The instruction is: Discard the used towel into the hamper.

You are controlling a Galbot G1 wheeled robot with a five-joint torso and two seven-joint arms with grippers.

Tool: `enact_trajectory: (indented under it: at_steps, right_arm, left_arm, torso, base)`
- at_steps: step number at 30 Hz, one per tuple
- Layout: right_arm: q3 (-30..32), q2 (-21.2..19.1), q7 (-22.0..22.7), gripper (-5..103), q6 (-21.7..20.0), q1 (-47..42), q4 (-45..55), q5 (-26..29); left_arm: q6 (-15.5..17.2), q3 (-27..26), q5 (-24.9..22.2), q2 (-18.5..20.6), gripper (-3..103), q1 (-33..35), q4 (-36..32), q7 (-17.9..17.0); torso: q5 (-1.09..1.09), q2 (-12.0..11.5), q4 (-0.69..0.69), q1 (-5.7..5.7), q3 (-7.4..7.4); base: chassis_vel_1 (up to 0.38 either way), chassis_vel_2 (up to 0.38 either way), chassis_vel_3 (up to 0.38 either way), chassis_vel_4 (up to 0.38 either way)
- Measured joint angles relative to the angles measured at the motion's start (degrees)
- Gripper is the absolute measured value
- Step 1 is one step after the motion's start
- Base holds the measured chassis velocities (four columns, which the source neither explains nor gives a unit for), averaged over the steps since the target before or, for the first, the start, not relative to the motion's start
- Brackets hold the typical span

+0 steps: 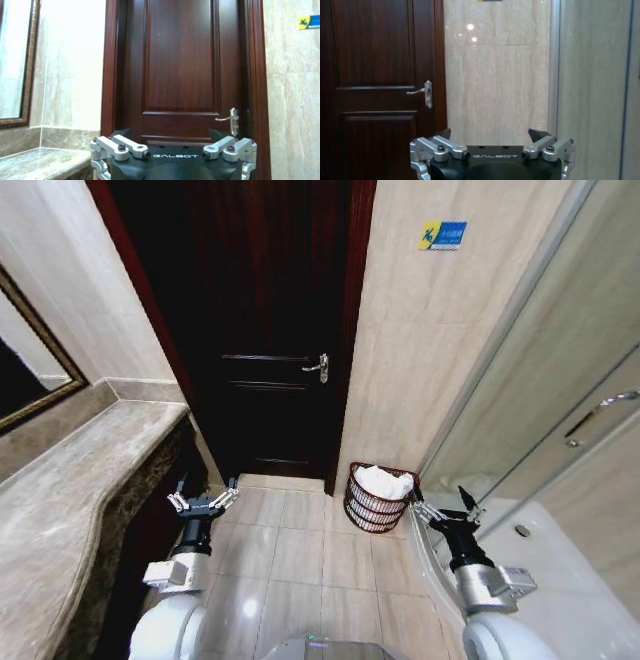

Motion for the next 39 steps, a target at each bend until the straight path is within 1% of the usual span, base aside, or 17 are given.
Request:
enact_trajectory:
  at_steps: [11,17,25,31,32,39]
  right_arm:
    - [0.00,0.00,0.00,100,0.00,0.00,0.00,0.00]
    - [0.00,0.00,0.00,100,0.00,0.00,0.00,0.00]
    - [0.00,0.00,0.00,100,0.00,-0.01,0.00,0.00]
    - [0.00,0.00,0.00,100,0.00,0.00,0.00,0.00]
    - [0.00,0.00,0.00,100,0.00,0.01,0.00,0.00]
    - [0.00,0.00,0.00,100,0.00,0.01,0.00,0.00]
  left_arm:
    - [0.00,0.00,0.00,0.00,100,0.00,0.00,0.00]
    - [0.00,0.00,0.00,-0.01,100,0.00,0.00,0.00]
    - [0.00,0.00,0.00,0.00,100,0.00,0.00,0.00]
    - [0.00,0.00,0.00,-0.01,100,0.00,0.00,0.00]
    - [0.00,0.00,0.00,0.00,100,0.00,0.00,0.00]
    - [0.00,0.00,0.00,0.00,100,0.00,0.00,0.00]
  torso:
    - [0.00,-0.01,-0.02,-0.01,-0.01]
    - [0.01,-0.01,0.00,-0.01,-0.01]
    - [0.00,-0.01,-0.03,-0.02,-0.01]
    - [-0.01,-0.02,0.01,-0.03,-0.02]
    - [0.01,-0.02,-0.01,-0.02,-0.01]
    - [0.00,-0.03,-0.01,-0.01,-0.01]
  base:
    - [0.124,-0.133,-0.136,0.128]
    - [0.126,-0.128,-0.130,0.125]
    - [0.110,-0.146,-0.146,0.112]
    - [0.123,-0.124,-0.119,0.128]
    - [0.110,-0.116,-0.135,0.117]
    - [0.117,-0.124,-0.134,0.124]
